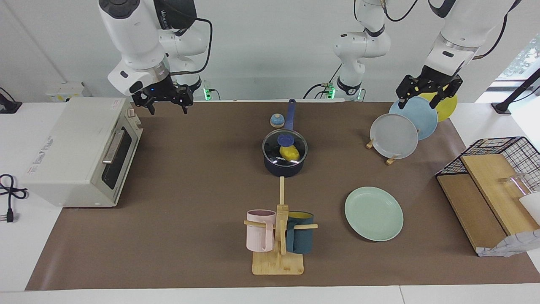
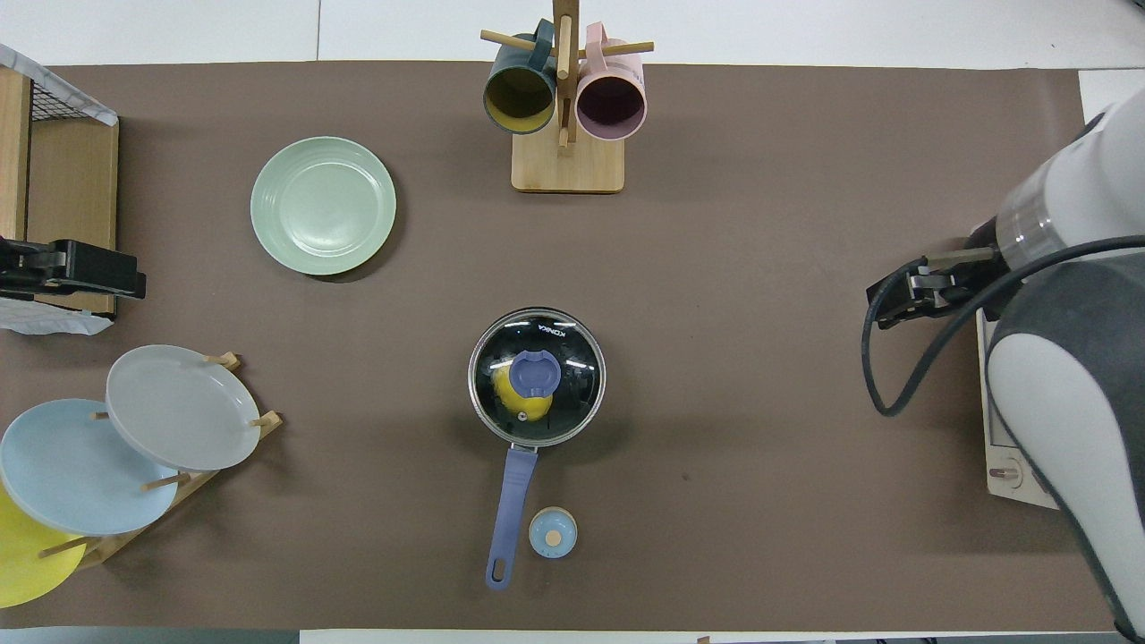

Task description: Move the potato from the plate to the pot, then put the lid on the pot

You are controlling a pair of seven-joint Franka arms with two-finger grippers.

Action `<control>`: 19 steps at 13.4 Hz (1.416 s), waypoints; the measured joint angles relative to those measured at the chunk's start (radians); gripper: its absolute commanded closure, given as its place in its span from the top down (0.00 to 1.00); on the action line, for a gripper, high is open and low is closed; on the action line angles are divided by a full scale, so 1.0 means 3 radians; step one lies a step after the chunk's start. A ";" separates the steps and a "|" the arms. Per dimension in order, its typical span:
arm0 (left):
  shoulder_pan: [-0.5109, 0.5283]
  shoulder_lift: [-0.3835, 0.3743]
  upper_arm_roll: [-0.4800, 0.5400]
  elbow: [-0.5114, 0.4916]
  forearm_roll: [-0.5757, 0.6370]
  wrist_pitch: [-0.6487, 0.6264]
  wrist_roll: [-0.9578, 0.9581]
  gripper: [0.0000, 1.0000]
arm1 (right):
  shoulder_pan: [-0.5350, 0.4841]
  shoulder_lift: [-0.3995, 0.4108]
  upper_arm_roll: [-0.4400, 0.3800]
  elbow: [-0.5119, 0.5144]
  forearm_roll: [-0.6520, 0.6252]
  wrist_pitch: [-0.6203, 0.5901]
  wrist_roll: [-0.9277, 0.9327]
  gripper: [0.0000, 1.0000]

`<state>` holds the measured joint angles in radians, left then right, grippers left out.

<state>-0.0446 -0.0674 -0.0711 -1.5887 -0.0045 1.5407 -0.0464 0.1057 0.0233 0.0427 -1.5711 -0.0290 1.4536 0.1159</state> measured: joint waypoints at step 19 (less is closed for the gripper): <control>0.0000 -0.0003 -0.0005 -0.0001 0.0000 -0.0001 0.0001 1.00 | -0.0262 -0.0010 -0.0111 0.0012 0.0002 0.0048 -0.0040 1.00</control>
<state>-0.0446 -0.0683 -0.0725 -1.5891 -0.0045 1.5404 -0.0462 0.0271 0.0203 0.0095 -1.5674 -0.0283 1.4680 0.1039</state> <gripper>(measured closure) 0.000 0.000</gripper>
